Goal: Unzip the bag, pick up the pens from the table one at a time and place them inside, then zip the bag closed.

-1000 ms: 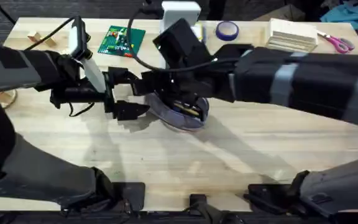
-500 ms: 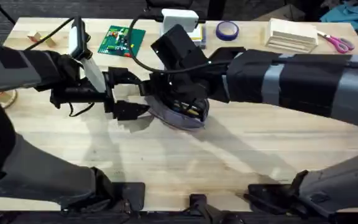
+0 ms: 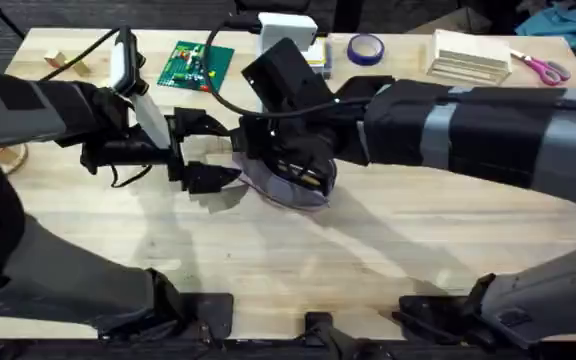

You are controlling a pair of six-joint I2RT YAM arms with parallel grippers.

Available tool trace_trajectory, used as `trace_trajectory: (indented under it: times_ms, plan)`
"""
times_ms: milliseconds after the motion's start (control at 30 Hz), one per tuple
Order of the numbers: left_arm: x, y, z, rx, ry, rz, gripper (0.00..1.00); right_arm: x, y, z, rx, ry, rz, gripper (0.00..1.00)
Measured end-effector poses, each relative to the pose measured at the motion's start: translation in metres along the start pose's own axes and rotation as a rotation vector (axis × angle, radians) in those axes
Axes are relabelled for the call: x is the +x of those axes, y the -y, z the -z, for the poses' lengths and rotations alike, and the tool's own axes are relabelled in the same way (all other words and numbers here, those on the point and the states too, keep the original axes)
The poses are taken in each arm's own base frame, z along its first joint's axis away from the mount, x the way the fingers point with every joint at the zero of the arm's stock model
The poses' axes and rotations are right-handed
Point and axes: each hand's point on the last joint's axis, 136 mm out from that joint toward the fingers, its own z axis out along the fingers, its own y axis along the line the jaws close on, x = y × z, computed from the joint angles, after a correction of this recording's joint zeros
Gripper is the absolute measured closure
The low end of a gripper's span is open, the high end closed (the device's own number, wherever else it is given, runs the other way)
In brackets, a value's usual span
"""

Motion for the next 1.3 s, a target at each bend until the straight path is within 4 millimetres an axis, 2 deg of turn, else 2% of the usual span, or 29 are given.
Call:
trace_trajectory:
  times_ms: [600,800,1033,1133,1167,1300]
  plan:
    - [0.000,0.000,0.000,0.000,0.000,0.000,0.007,-0.012,-0.017,0.001,-0.084,0.041,-0.007,0.819]
    - [0.000,0.000,0.000,0.000,0.000,0.000,0.007,-0.011,-0.019,0.001,-0.095,0.035,-0.020,0.965]
    - [0.000,0.000,0.000,0.000,0.000,0.000,0.007,-0.013,-0.017,0.002,-0.092,0.036,-0.022,0.969]
    - [0.000,0.000,0.000,0.000,0.000,0.000,0.007,-0.016,-0.017,0.008,-0.093,0.045,-0.014,0.970]
    - [0.000,0.000,0.000,0.000,0.000,-0.001,0.007,-0.021,-0.017,0.016,-0.096,0.059,0.002,0.970]
    - [0.000,0.000,0.000,0.000,0.000,0.000,0.007,-0.022,-0.018,0.019,-0.099,0.065,0.018,0.970]
